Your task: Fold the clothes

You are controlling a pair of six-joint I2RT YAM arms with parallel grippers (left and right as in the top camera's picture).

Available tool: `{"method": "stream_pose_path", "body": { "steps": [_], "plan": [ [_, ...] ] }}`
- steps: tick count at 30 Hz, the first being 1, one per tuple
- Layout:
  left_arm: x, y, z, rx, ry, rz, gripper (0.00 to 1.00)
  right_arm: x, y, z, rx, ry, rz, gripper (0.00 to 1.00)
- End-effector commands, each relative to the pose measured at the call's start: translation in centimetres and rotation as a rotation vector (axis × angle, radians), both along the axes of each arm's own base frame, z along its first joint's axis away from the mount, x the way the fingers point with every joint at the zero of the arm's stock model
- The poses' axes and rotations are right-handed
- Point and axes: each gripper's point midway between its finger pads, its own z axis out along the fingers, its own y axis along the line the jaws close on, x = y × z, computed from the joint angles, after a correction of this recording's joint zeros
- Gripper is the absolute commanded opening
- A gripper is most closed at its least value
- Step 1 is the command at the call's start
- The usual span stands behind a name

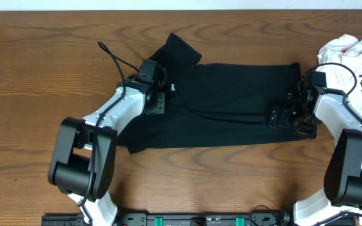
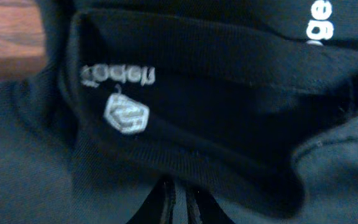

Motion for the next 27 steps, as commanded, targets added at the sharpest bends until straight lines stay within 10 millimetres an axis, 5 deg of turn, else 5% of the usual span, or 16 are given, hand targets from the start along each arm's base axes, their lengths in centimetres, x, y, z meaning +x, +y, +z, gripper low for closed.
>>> {"method": "stream_pose_path", "body": {
  "steps": [1, 27],
  "plan": [
    [0.0, 0.0, -0.7, -0.003, 0.003, 0.012, 0.11, -0.5, -0.3, -0.5, -0.009, 0.021, -0.013, 0.99],
    [4.0, -3.4, 2.6, -0.182, -0.159, 0.025, 0.14, -0.5, -0.3, -0.5, -0.009, 0.021, -0.013, 0.99]
  ]
}}
